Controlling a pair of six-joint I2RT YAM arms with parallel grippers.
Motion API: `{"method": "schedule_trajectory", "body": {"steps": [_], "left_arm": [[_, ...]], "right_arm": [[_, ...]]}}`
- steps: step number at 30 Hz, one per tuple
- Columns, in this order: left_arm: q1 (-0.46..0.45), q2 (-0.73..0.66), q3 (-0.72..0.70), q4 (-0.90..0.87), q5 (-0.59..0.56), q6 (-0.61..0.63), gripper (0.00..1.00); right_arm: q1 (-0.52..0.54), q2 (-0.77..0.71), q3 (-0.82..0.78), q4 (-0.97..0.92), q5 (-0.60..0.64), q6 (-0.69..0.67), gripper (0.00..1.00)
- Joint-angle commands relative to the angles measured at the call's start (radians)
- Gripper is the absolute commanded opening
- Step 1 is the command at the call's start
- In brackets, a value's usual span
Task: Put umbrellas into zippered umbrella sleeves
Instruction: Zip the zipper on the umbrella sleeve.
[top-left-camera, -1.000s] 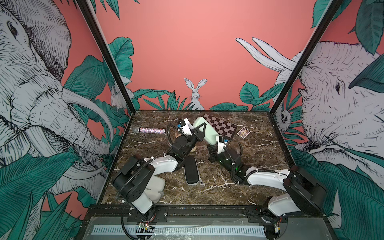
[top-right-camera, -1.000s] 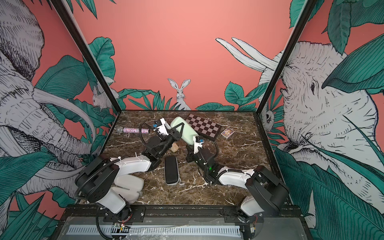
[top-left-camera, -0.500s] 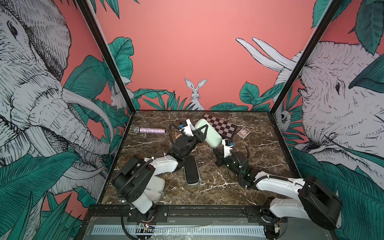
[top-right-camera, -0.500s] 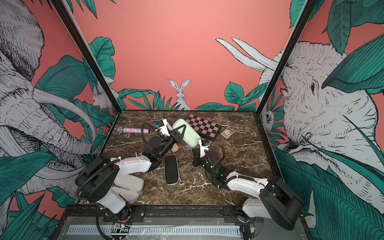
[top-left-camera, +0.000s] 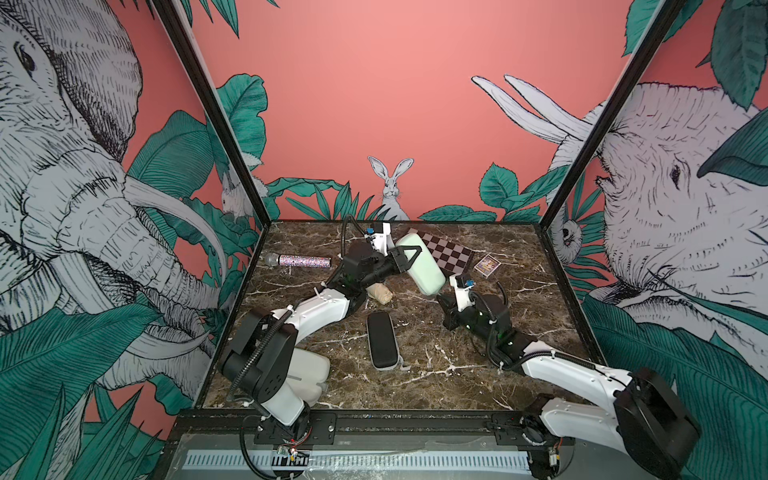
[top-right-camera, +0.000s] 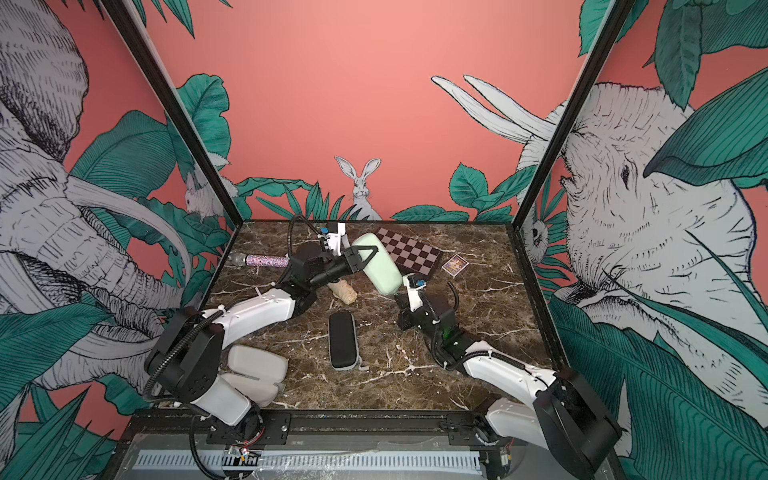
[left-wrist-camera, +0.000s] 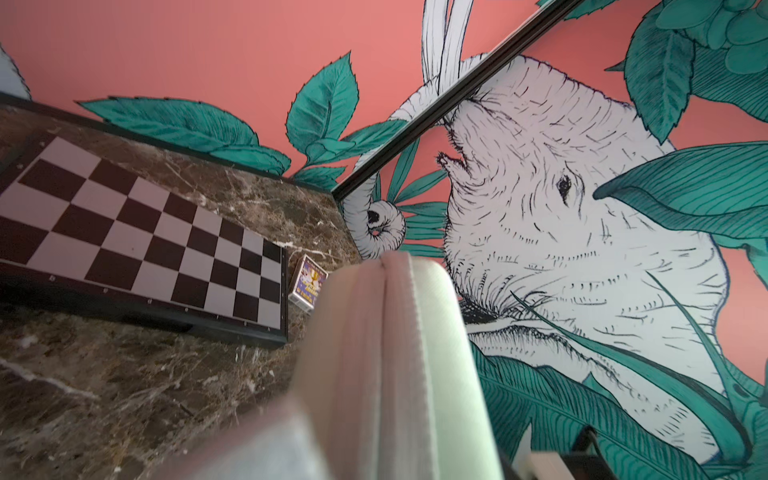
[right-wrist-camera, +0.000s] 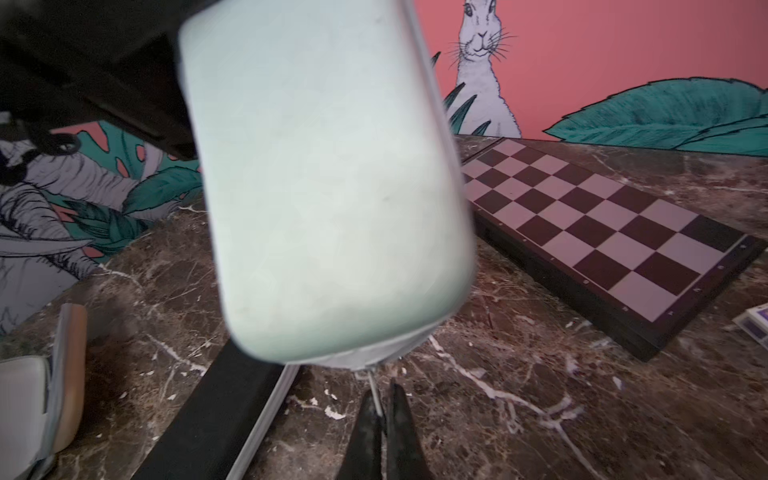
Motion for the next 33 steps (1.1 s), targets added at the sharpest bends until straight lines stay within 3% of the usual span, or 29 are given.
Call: {"method": "schedule_trajectory", "body": {"steps": [1,4,7,13,20,26,31,33], "left_arm": [[0.057,-0.048,-0.035,-0.092,0.019,0.035,0.00],[0.063,-0.037,-0.029,-0.087,0.020,0.013,0.00],[0.063,-0.003,0.022,-0.135,0.107,0.006,0.00],[0.064,0.076,0.170,-0.438,0.359,0.115,0.00],[0.034,0.127,0.186,-0.520,0.479,0.169,0.00],[-0.022,0.205,0.244,-0.613,0.521,0.237,0.00],[-0.030,0.316,0.340,-0.740,0.504,0.293,0.00],[-0.039,0.362,0.377,-0.765,0.500,0.299,0.05]], "right_arm": [[-0.047,-0.022,-0.014,-0.068,0.158,-0.014,0.00],[-0.047,-0.019,-0.025,-0.062,0.172,0.002,0.00],[-0.046,-0.012,-0.006,-0.083,0.176,-0.022,0.00],[-0.067,-0.002,0.043,-0.135,0.179,-0.122,0.00],[-0.091,0.056,0.105,-0.119,0.138,-0.144,0.00],[-0.091,0.016,0.113,-0.195,0.086,-0.132,0.00],[-0.076,-0.121,0.031,-0.329,0.082,0.016,0.00],[-0.063,-0.174,-0.016,-0.360,0.102,0.067,0.00]]}}
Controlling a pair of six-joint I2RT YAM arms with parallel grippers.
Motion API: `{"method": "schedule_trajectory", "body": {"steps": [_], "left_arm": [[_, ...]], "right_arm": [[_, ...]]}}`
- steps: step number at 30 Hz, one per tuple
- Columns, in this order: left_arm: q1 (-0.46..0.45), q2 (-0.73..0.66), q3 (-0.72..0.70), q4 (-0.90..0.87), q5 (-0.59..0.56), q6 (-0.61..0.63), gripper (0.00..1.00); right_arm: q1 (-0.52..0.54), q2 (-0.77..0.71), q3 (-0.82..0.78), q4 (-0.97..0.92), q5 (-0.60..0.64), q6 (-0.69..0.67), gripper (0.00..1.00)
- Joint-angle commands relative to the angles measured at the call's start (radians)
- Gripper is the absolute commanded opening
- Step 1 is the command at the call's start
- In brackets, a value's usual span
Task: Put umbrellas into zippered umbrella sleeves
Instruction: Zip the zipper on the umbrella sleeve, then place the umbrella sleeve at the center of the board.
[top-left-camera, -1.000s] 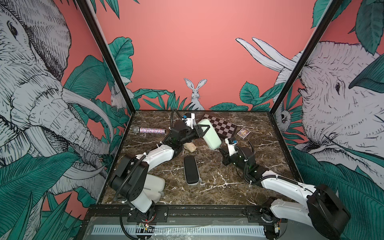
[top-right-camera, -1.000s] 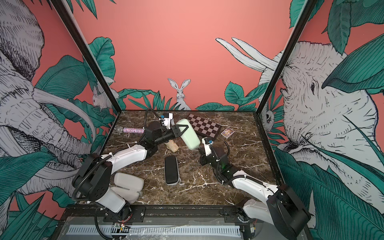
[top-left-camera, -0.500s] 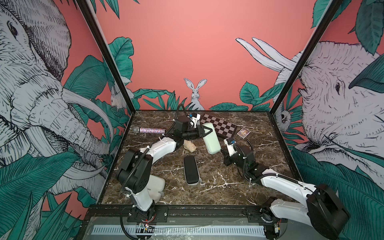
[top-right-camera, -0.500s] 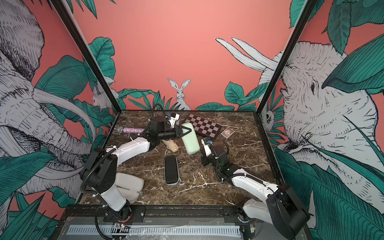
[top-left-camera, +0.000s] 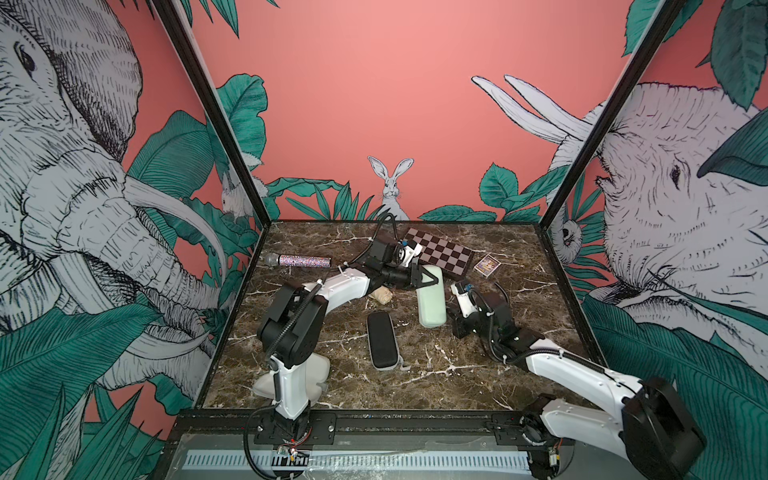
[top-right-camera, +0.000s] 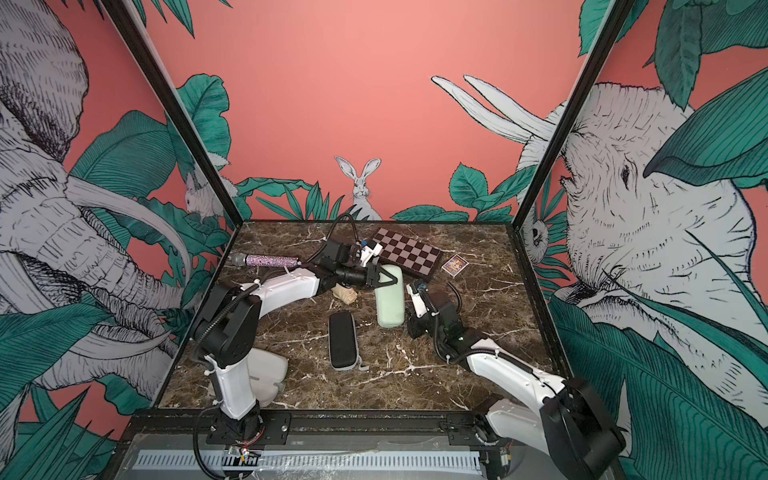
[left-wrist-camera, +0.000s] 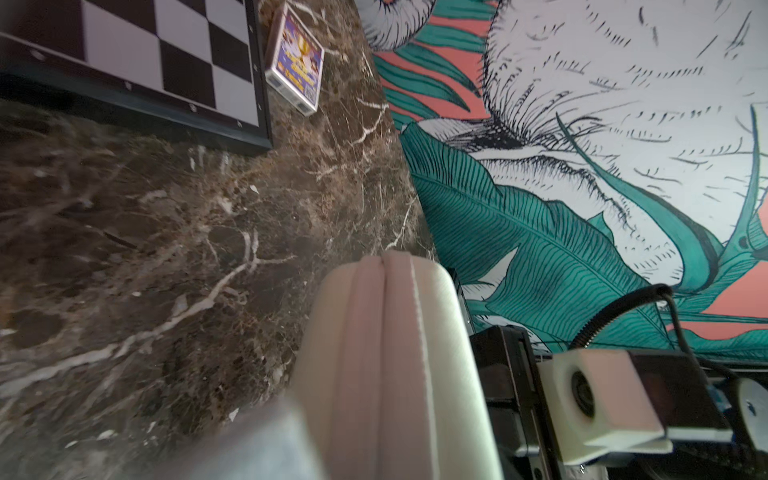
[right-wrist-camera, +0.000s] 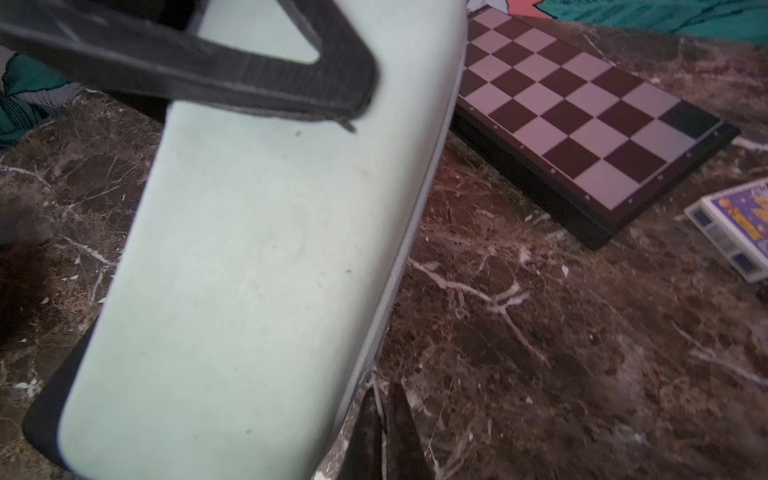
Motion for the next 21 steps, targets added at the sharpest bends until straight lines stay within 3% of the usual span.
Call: {"method": "schedule_trajectory", "body": {"steps": [1,8,12,17,18,21], "left_arm": [[-0.009,0.067,0.048,-0.202,0.039,0.086,0.08],[-0.046,0.196,0.149,-0.286,0.014,0.128,0.34],[-0.037,0.231,0.209,-0.406,-0.062,0.203,0.62],[-0.022,0.179,0.223,-0.462,-0.239,0.265,0.73],[-0.022,0.151,0.206,-0.441,-0.292,0.281,0.79],[-0.033,0.031,0.056,-0.257,-0.444,0.309,0.81]], "right_arm": [[-0.009,-0.098,-0.045,-0.011,0.128,0.128,0.00],[0.050,-0.043,-0.074,-0.028,0.138,0.211,0.00],[0.090,0.007,-0.073,-0.006,0.131,0.253,0.00],[0.124,0.055,-0.066,0.000,0.107,0.298,0.00],[0.128,0.061,-0.066,0.004,0.108,0.311,0.00],[0.131,0.071,-0.072,0.028,0.102,0.352,0.00]]}}
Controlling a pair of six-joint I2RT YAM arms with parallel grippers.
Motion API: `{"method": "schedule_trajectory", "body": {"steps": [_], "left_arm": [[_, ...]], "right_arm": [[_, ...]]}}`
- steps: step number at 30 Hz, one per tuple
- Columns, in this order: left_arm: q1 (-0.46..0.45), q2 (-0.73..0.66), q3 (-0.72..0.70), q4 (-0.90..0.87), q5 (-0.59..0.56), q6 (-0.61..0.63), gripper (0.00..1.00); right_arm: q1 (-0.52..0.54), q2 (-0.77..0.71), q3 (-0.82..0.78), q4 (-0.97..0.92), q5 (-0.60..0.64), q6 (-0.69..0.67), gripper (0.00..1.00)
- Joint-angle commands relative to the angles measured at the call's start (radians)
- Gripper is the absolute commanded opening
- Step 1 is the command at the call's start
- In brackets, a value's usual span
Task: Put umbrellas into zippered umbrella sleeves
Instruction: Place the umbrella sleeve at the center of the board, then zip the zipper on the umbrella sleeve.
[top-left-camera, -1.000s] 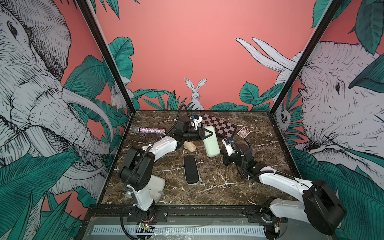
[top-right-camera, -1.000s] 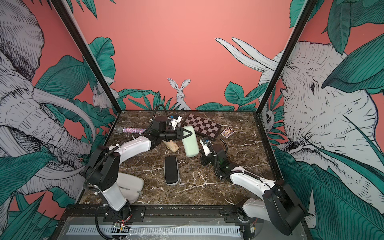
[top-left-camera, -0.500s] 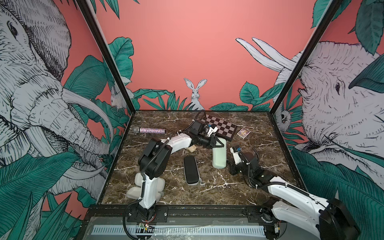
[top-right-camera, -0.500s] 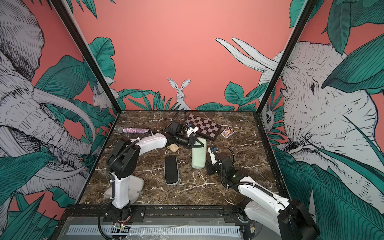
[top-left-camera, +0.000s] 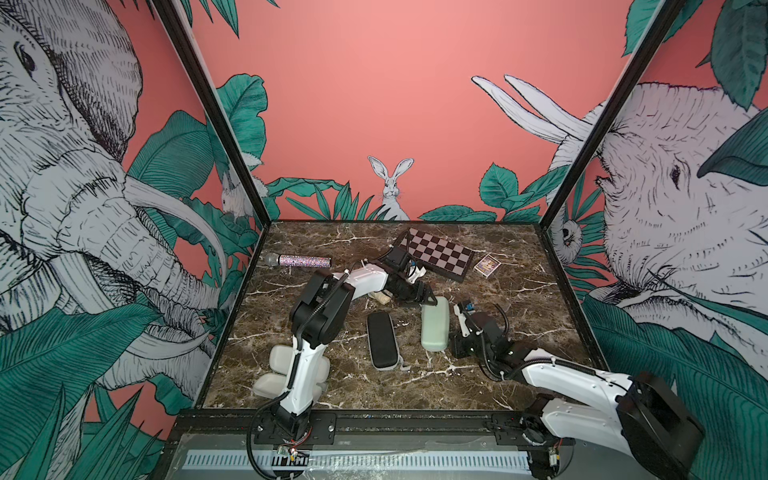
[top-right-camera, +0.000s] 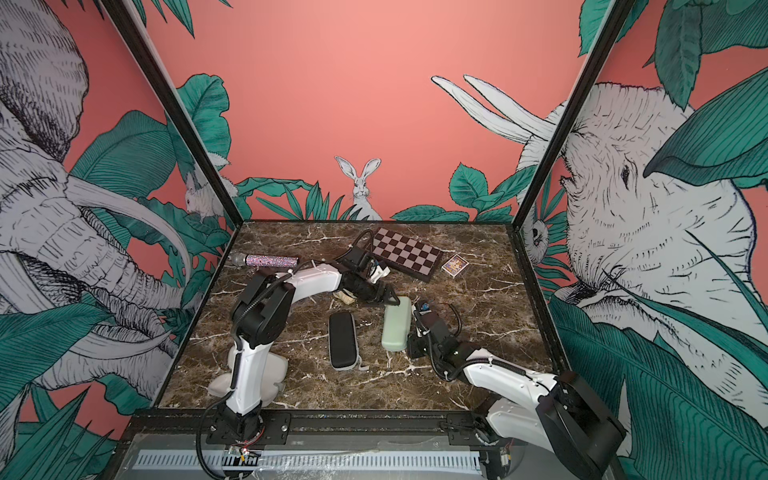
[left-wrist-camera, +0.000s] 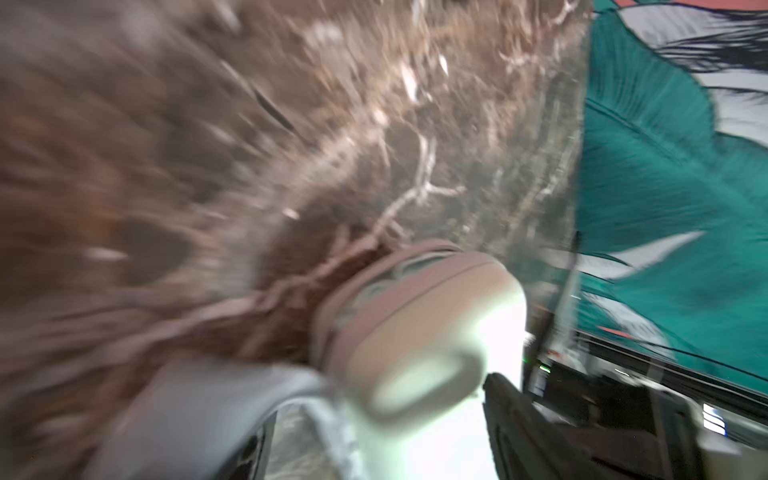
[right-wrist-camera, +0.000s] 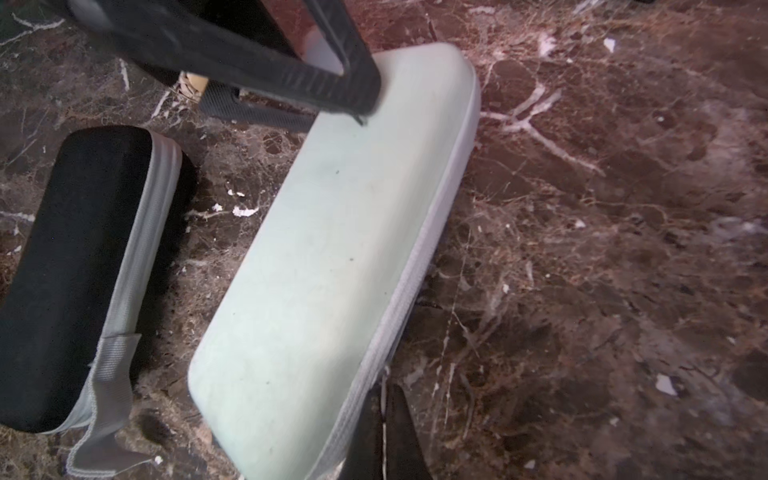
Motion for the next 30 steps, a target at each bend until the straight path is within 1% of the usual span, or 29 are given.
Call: {"method": "schedule_trajectory", "body": {"steps": [1,3,4,7,8,9,11,14,15,17,18,21,24,26,28,30], "left_arm": [[-0.012,-0.203,-0.142,0.173,-0.244,0.091,0.83],[-0.024,-0.288,-0.240,0.275,-0.307,0.107,0.85],[-0.030,-0.325,-0.272,0.292,-0.324,0.107,0.86],[-0.063,-0.408,-0.327,0.270,-0.317,0.117,0.86],[-0.100,-0.434,-0.350,0.257,-0.320,0.130,0.86],[-0.121,-0.454,-0.371,0.241,-0.327,0.143,0.91],[-0.156,-0.501,-0.419,0.198,-0.352,0.169,0.92],[-0.170,-0.560,-0.503,0.172,-0.378,0.151,0.92],[-0.174,-0.575,-0.528,0.174,-0.381,0.140,0.96],[-0.191,-0.602,-0.582,0.210,-0.392,0.125,0.97],[-0.207,-0.606,-0.599,0.228,-0.402,0.127,1.00],[-0.246,-0.582,-0.607,0.246,-0.456,0.171,1.00],[-0.250,-0.542,-0.585,0.226,-0.497,0.195,1.00],[-0.250,-0.517,-0.570,0.229,-0.495,0.201,0.99],[-0.250,-0.481,-0.541,0.205,-0.485,0.203,0.97],[-0.250,-0.445,-0.508,0.174,-0.479,0.202,0.92]], "right_arm": [[0.009,0.005,0.015,0.079,0.009,0.077,0.00],[0.018,0.021,0.023,0.091,-0.002,0.111,0.00],[0.025,0.036,0.033,0.096,-0.011,0.129,0.00],[0.055,0.076,0.058,0.112,-0.032,0.183,0.00],[0.063,0.090,0.066,0.123,-0.042,0.204,0.00],[0.069,0.103,0.071,0.134,-0.050,0.220,0.00],[0.080,0.133,0.081,0.170,-0.071,0.253,0.00],[0.088,0.170,0.084,0.226,-0.096,0.299,0.00],[0.088,0.176,0.078,0.242,-0.093,0.315,0.00],[0.088,0.186,0.069,0.265,-0.086,0.334,0.00],[0.088,0.188,0.066,0.270,-0.083,0.340,0.00],[0.088,0.200,0.068,0.287,-0.092,0.346,0.00],[0.088,0.199,0.071,0.276,-0.096,0.342,0.00],[0.088,0.188,0.066,0.264,-0.092,0.337,0.00],[0.088,0.174,0.063,0.250,-0.079,0.333,0.00],[0.087,0.163,0.061,0.239,-0.068,0.325,0.00]]}}
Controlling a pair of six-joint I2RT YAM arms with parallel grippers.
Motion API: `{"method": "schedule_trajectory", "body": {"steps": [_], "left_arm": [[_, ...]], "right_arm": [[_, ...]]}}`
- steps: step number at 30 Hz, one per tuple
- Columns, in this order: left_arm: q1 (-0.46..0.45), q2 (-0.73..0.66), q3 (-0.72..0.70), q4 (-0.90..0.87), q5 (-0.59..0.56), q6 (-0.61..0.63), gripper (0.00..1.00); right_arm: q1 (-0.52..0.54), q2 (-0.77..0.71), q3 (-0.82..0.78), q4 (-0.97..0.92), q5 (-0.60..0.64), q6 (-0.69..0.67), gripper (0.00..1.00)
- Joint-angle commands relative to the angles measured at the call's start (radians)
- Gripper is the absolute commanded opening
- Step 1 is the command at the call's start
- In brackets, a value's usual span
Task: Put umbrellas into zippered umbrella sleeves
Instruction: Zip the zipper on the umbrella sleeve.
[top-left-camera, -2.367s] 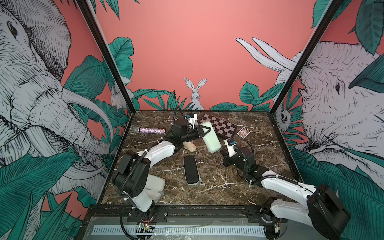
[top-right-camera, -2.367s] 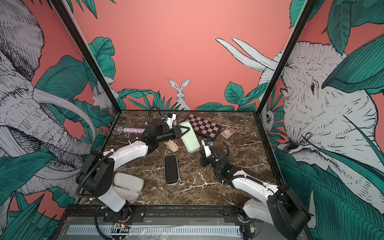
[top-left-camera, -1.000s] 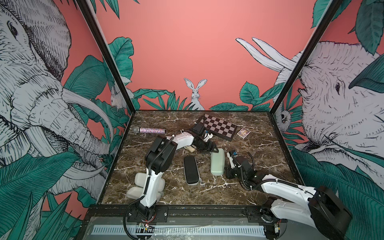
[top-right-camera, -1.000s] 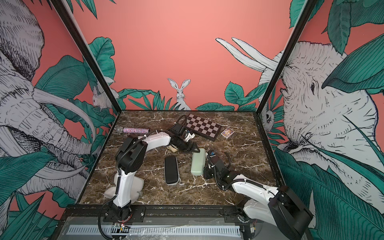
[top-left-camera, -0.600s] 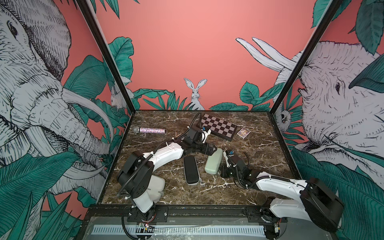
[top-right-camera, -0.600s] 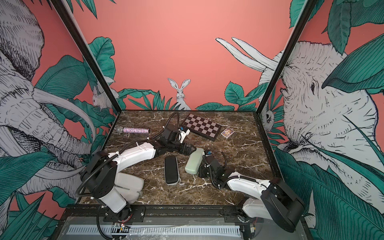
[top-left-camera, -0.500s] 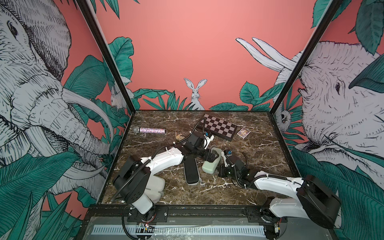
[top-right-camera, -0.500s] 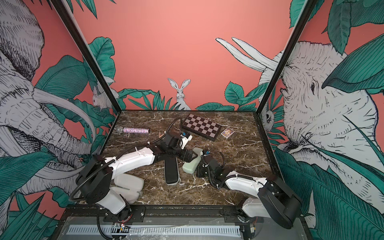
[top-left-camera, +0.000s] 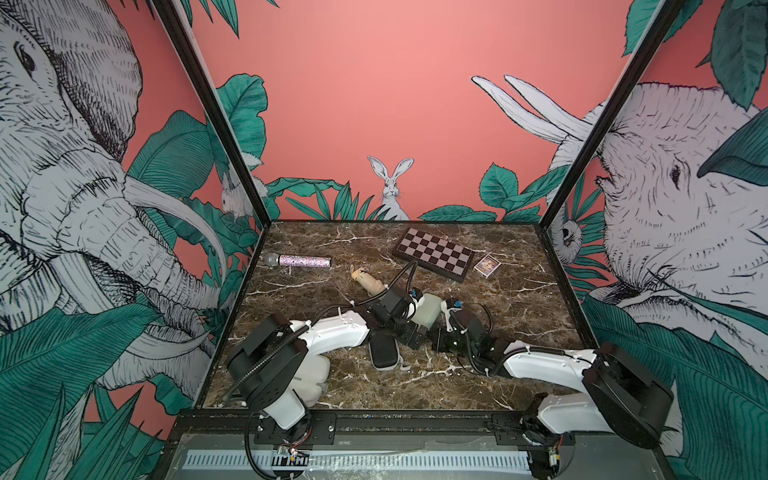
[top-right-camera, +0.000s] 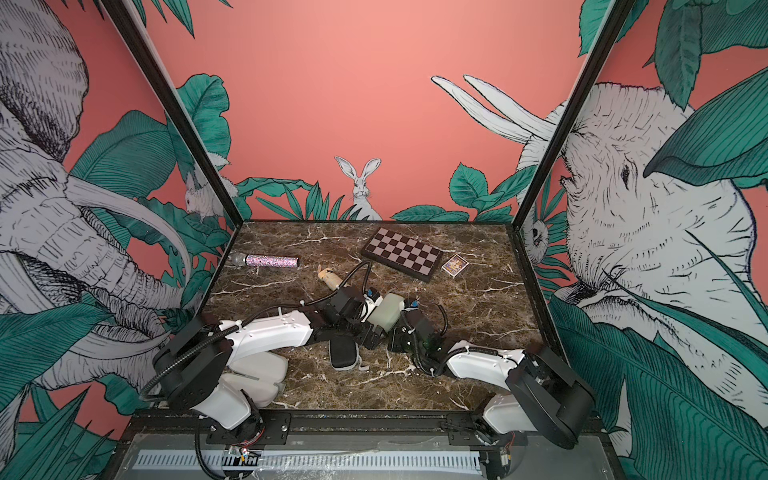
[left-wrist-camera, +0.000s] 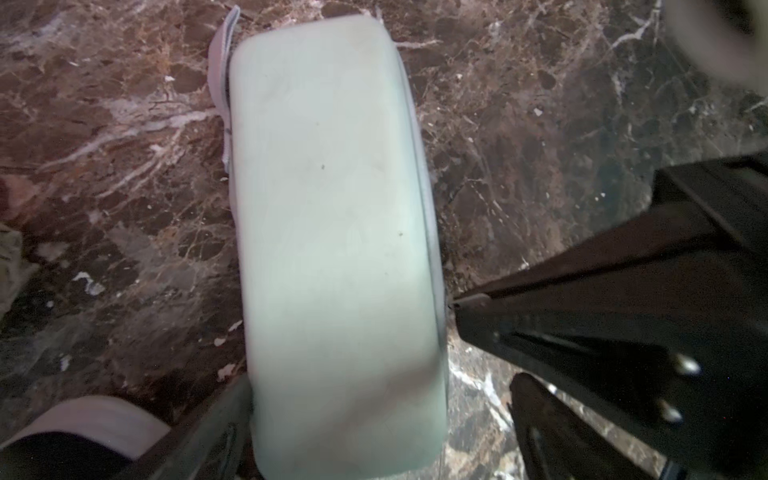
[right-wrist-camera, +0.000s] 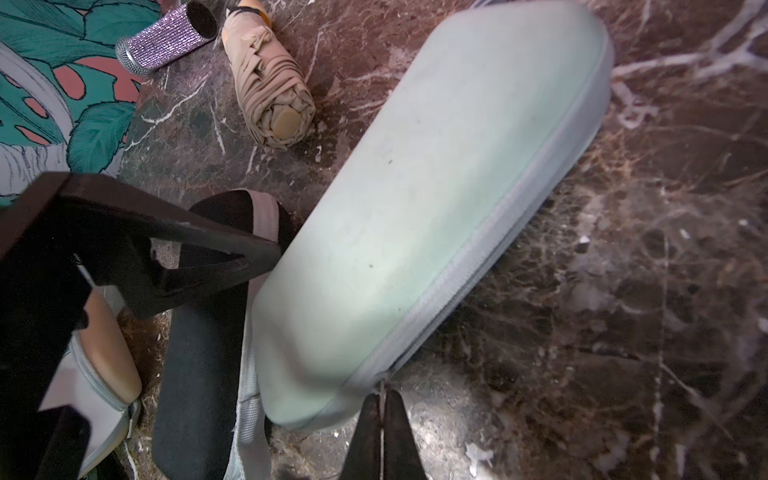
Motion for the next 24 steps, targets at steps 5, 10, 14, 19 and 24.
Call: {"method": "schedule_trajectory", "body": {"steps": [5,10,14,19,24], "left_arm": [[-0.002,0.089,0.082,-0.081,0.010,0.015,0.77],[-0.002,0.108,0.101,-0.116,-0.003,0.010,0.65],[-0.021,0.131,0.129,-0.149,-0.040,0.015,0.60],[-0.061,0.186,0.186,-0.211,-0.091,0.029,0.55],[-0.074,0.205,0.204,-0.227,-0.103,0.033,0.53]], "right_arm": [[-0.006,-0.040,0.000,0.005,0.021,-0.001,0.00],[-0.038,-0.064,0.006,-0.052,0.035,-0.031,0.00],[-0.088,-0.076,0.034,-0.151,0.050,-0.114,0.00],[-0.169,-0.051,0.087,-0.275,0.100,-0.275,0.00],[-0.258,-0.019,0.132,-0.277,0.126,-0.360,0.00]]}}
